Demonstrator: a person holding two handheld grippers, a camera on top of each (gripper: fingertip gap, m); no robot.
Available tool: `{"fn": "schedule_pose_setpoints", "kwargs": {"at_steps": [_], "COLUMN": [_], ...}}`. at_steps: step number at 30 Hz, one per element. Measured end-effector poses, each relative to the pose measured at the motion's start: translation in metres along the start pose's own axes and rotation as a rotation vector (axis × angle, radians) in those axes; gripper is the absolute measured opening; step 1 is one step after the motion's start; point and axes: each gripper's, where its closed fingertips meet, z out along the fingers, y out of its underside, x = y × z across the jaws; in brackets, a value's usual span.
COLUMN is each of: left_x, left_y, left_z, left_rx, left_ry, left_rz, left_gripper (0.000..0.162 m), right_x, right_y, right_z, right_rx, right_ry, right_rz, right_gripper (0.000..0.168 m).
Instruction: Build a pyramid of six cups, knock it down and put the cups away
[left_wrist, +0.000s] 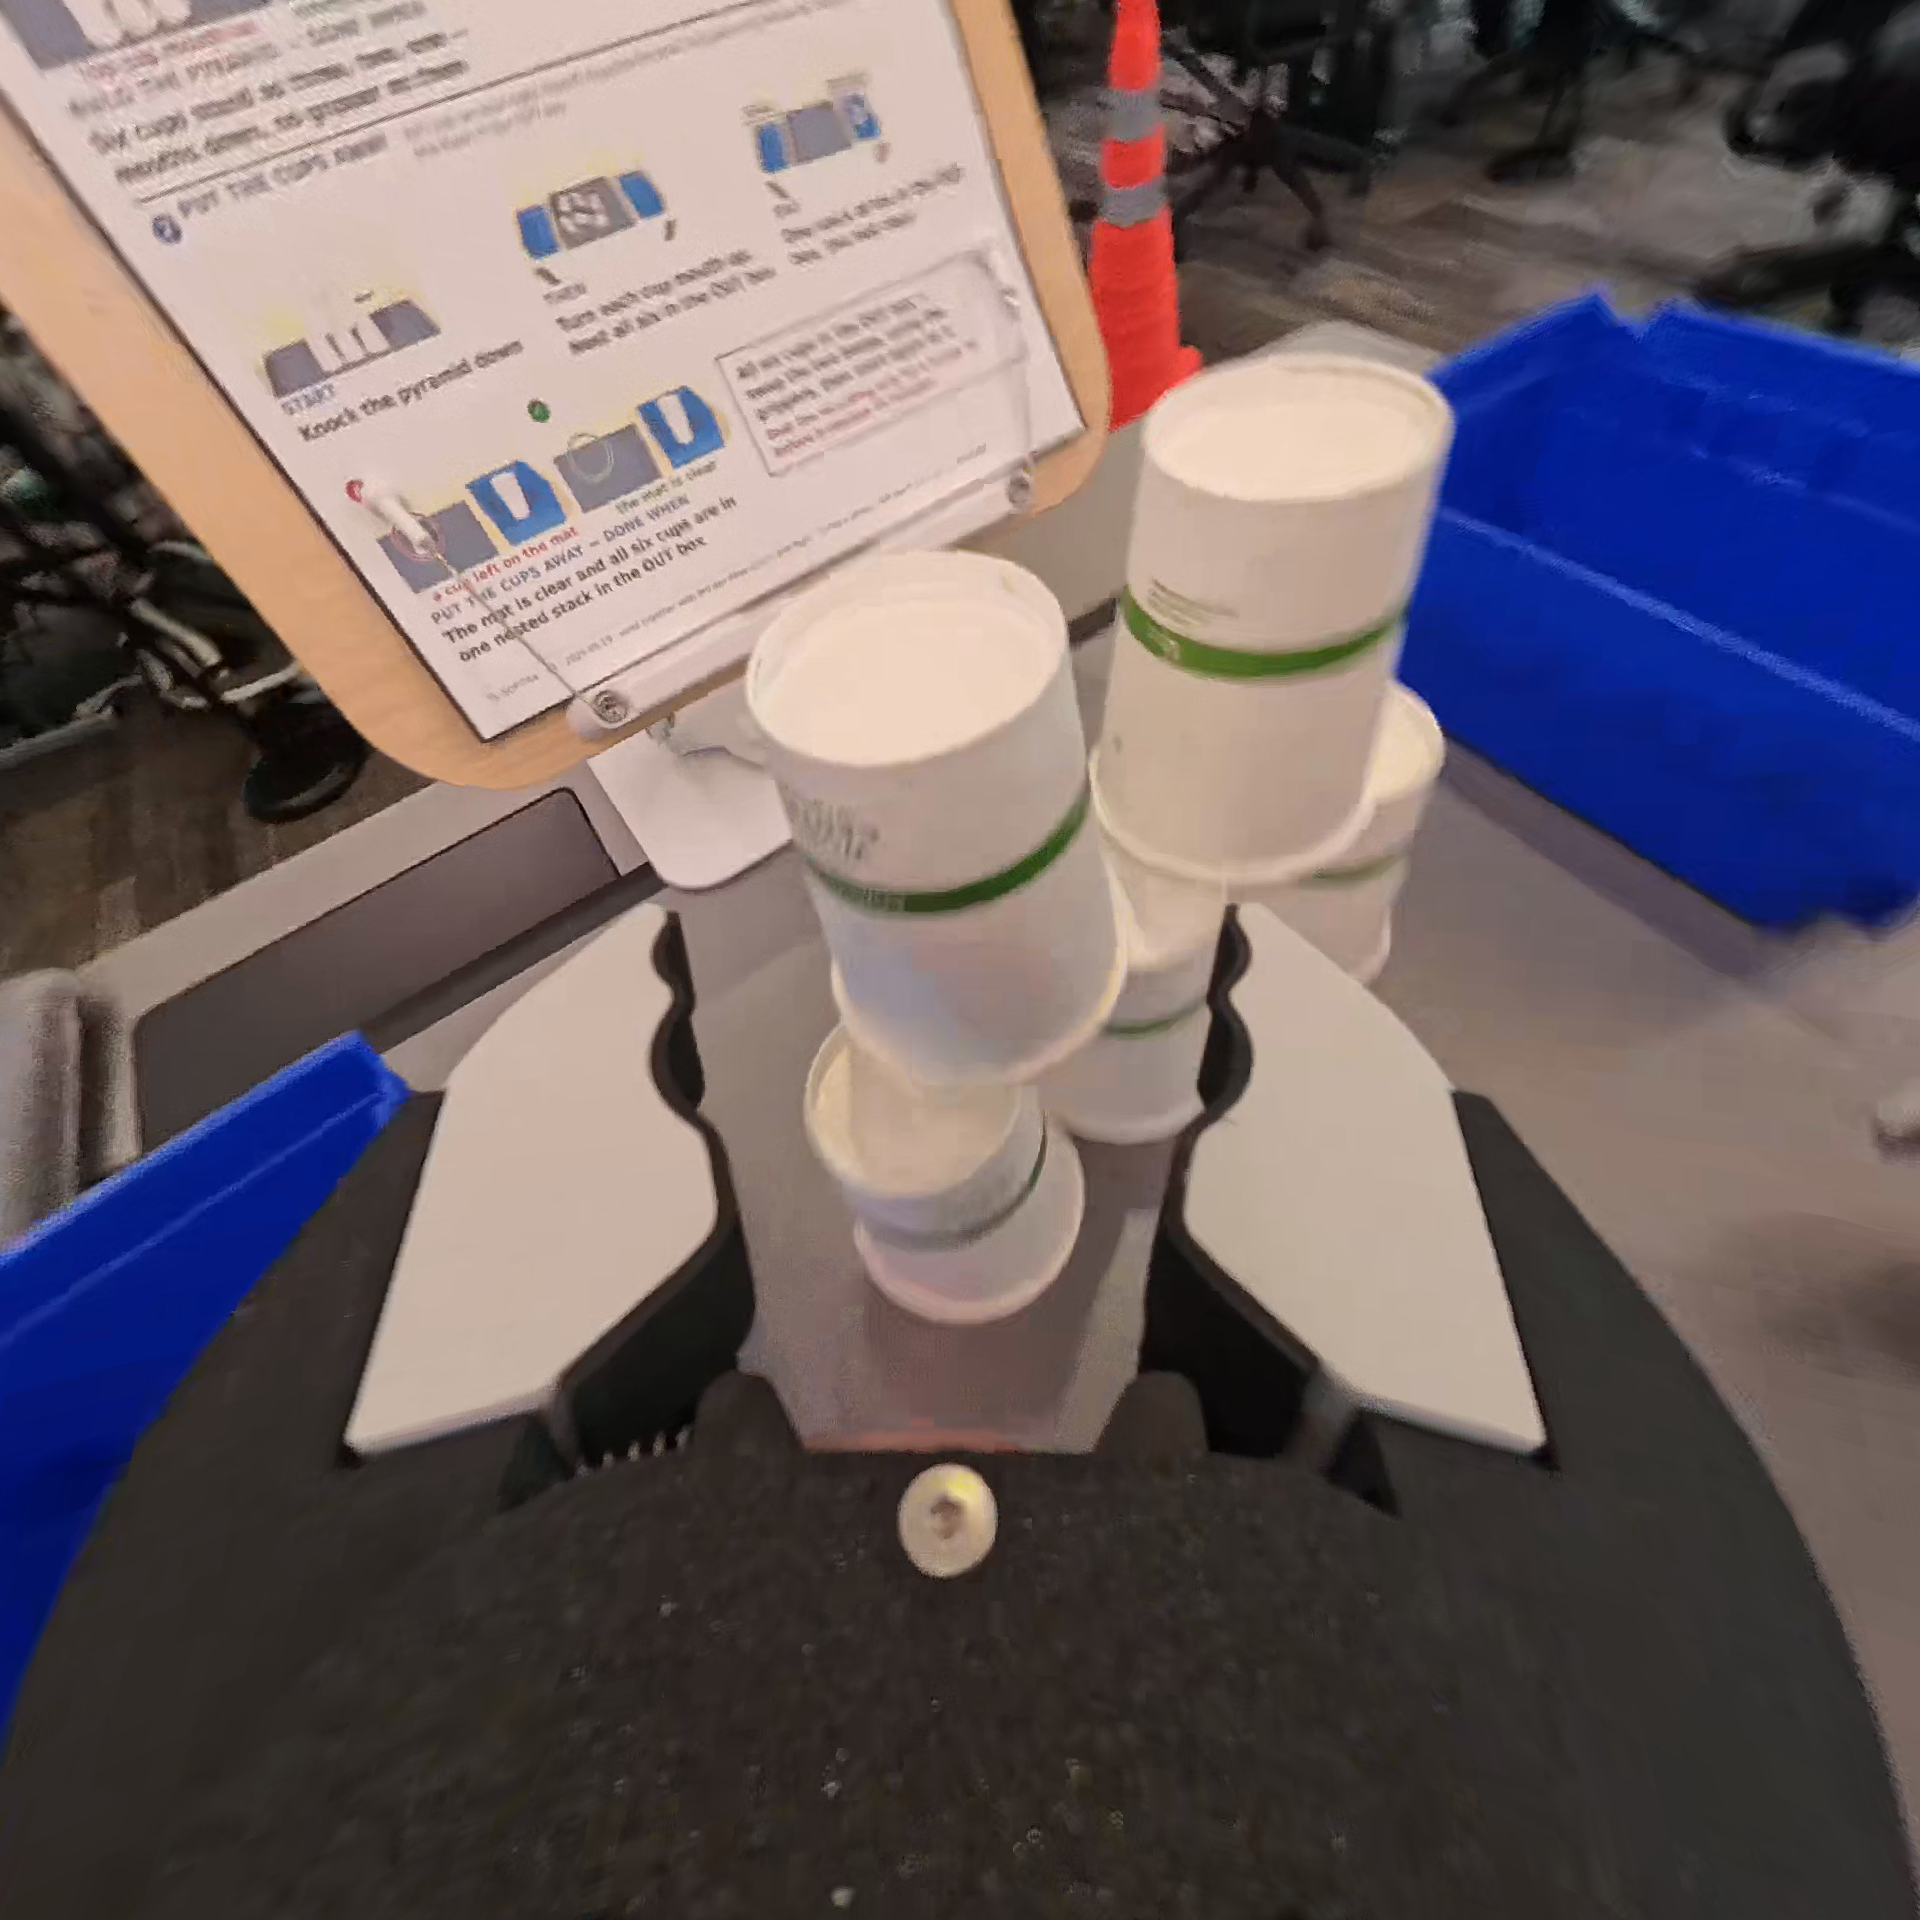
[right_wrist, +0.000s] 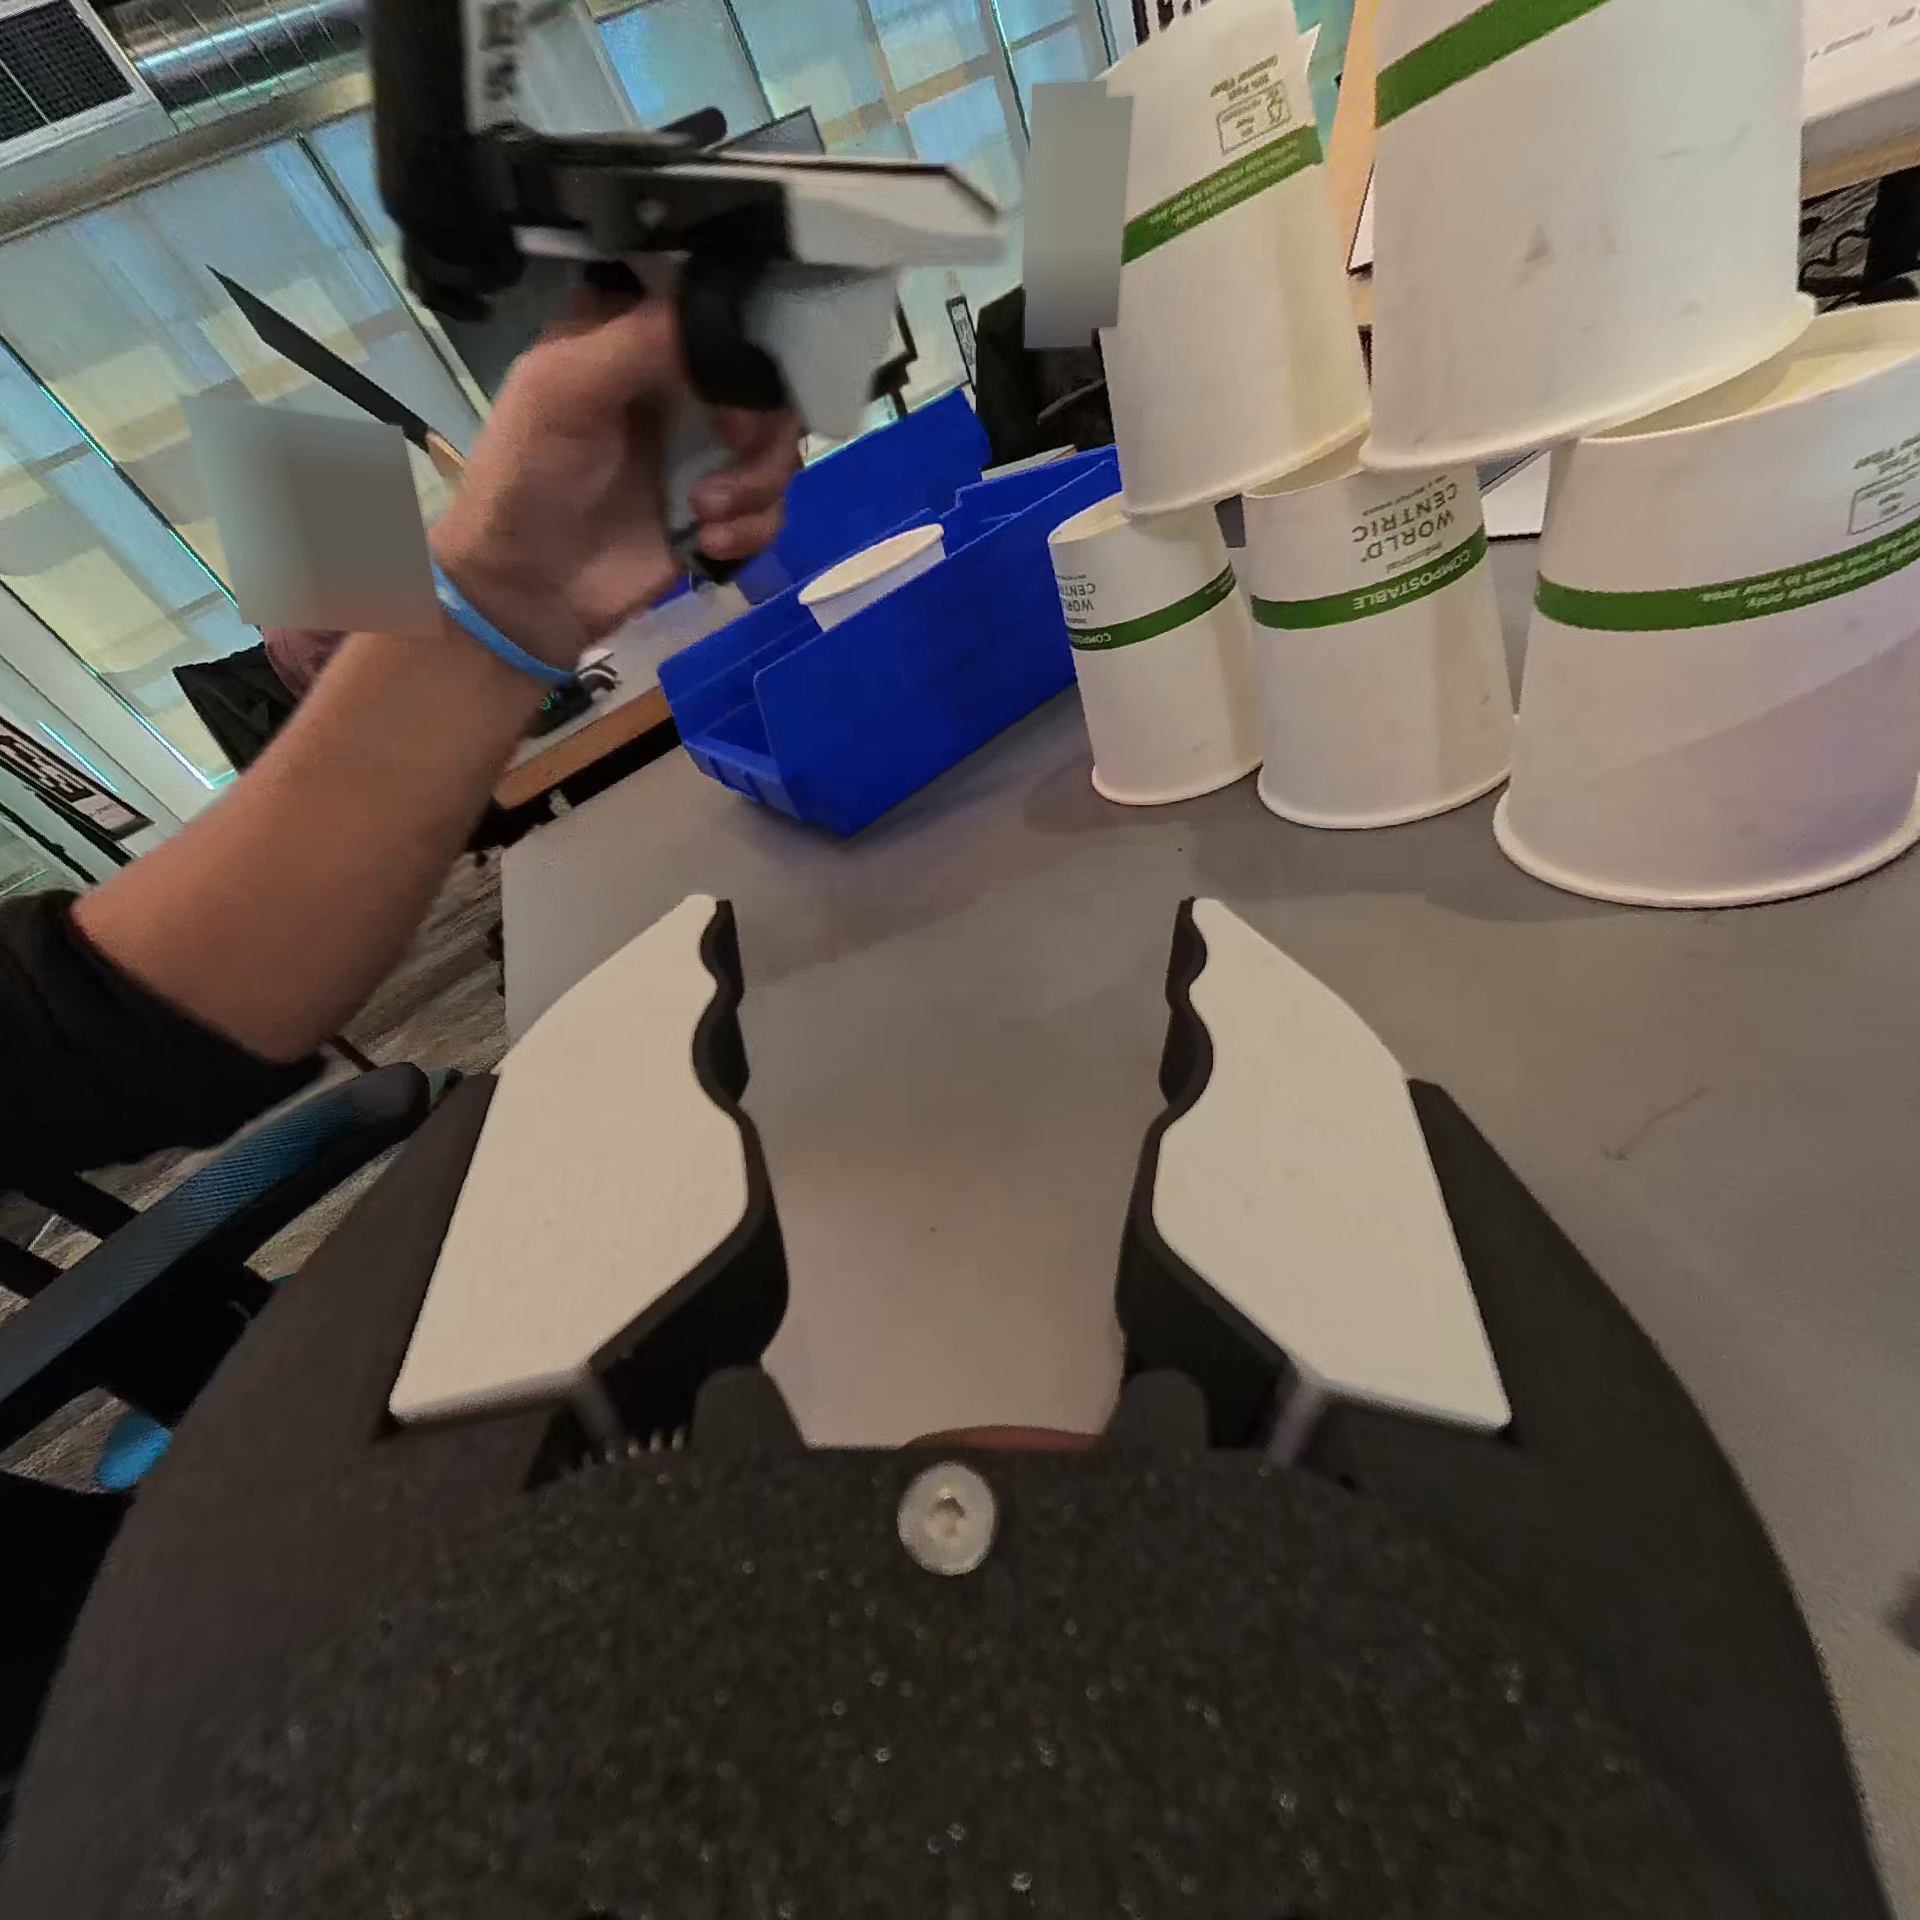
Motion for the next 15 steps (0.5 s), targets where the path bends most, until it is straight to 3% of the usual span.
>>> {"fn": "schedule_pose_setpoints", "kwargs": {"at_steps": [5,8,15], "left_x": [-0.027,-0.063,-0.109], "left_y": [0.051,0.093,0.161], "left_z": [-0.083,-0.111,-0.092], "left_rx": [-0.279,-0.498,-0.761], "left_ry": [0.179,0.181,0.155], "left_rz": [0.302,0.446,0.498], "left_gripper": [0.072,0.062,0.058], "right_x": [0.000,-0.002,-0.005], "right_y": [-0.001,0.002,0.008], "right_z": [0.001,0.005,0.016], "right_rx": [0.004,-0.009,-0.037], "right_ry": [-0.006,-0.014,-0.030], "right_rz": [0.014,0.017,0.014], "right_gripper": [0.078,0.078,0.077]}}
